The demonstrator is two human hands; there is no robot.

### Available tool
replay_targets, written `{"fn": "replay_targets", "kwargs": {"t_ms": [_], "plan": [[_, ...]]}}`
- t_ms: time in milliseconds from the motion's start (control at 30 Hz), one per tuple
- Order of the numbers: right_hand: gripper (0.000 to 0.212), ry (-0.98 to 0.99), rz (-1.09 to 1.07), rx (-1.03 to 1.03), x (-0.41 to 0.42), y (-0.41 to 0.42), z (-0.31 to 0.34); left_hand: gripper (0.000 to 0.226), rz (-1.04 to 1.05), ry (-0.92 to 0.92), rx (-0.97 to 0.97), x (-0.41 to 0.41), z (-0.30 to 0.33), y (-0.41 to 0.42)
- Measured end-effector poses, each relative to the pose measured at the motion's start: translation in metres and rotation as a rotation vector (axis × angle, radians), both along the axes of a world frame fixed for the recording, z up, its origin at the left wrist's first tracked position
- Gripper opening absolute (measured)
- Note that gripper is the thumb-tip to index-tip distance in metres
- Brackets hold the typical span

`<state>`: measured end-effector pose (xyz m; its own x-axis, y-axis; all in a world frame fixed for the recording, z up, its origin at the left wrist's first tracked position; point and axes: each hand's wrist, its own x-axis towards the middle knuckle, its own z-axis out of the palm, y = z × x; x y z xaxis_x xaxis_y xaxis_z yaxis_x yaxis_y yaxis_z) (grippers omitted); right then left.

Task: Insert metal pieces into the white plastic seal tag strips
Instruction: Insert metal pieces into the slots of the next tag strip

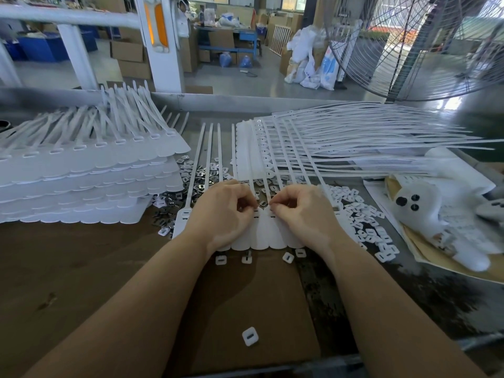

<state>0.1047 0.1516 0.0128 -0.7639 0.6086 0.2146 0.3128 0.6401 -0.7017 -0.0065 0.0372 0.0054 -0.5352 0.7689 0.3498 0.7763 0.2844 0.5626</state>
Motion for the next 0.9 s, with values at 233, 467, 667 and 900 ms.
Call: {"fn": "replay_targets", "kwargs": {"t_ms": [233,467,667,900], "plan": [[0.007,-0.105,-0.001,0.028,-0.0005,0.0023,0.0034,0.012,-0.003,-0.010,-0.001,-0.0008,-0.0011,0.0004],[0.012,-0.226,0.020,0.187,-0.0060,0.0024,0.0058,0.014,-0.005,-0.010,0.001,-0.0013,-0.0020,0.0003],[0.012,-0.161,0.029,0.104,-0.0050,0.0038,0.0087,0.013,0.000,-0.010,-0.008,-0.0027,-0.0023,0.0011],[0.006,-0.108,0.071,0.080,-0.0013,0.0042,0.0059,0.014,-0.007,-0.015,-0.006,-0.0018,-0.0019,0.0008]]}}
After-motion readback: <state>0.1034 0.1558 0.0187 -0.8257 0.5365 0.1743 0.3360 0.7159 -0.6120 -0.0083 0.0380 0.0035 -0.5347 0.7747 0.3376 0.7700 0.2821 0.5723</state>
